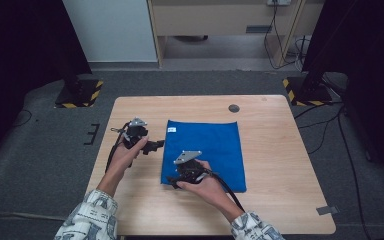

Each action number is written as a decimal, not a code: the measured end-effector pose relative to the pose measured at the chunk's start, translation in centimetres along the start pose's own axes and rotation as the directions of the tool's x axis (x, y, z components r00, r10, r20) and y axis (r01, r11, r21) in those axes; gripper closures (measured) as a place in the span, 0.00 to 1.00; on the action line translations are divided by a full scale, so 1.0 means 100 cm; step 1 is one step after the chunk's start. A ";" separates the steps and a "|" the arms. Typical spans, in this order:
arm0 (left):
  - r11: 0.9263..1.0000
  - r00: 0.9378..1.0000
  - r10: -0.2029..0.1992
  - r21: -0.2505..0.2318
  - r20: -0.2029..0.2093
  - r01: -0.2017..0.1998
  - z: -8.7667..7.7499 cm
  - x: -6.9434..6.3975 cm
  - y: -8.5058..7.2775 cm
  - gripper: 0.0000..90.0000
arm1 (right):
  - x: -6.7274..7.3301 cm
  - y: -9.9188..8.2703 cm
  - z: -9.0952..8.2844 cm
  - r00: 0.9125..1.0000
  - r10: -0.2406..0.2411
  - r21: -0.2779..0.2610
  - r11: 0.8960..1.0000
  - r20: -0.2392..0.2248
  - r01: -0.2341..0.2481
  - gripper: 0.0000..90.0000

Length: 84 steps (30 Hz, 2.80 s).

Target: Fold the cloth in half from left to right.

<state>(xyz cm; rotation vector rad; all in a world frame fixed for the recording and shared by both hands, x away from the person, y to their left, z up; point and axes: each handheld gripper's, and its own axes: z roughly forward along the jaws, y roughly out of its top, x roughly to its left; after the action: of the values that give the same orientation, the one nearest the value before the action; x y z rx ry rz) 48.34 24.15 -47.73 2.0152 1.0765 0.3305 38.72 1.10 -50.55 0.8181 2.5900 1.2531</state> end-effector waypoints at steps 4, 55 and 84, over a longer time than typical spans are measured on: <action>1.000 1.000 -0.008 0.004 -0.010 0.008 -0.003 0.004 0.000 0.07 | 0.005 0.000 0.003 1.000 -0.002 -0.001 1.000 -0.016 0.002 0.40; 1.000 1.000 0.004 0.009 0.000 -0.004 0.003 0.002 -0.002 0.11 | 0.033 -0.008 0.024 0.998 -0.063 -0.004 0.998 -0.015 0.063 0.98; 1.000 0.994 0.014 0.009 -0.113 -0.013 0.063 0.030 0.006 0.38 | 0.063 -0.006 0.024 0.994 -0.047 -0.022 0.999 -0.099 0.045 0.98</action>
<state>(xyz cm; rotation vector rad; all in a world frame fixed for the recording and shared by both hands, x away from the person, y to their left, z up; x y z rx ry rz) 53.99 22.94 -51.71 2.0318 1.1356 0.4523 34.00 5.81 -51.92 0.7051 2.6529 1.3367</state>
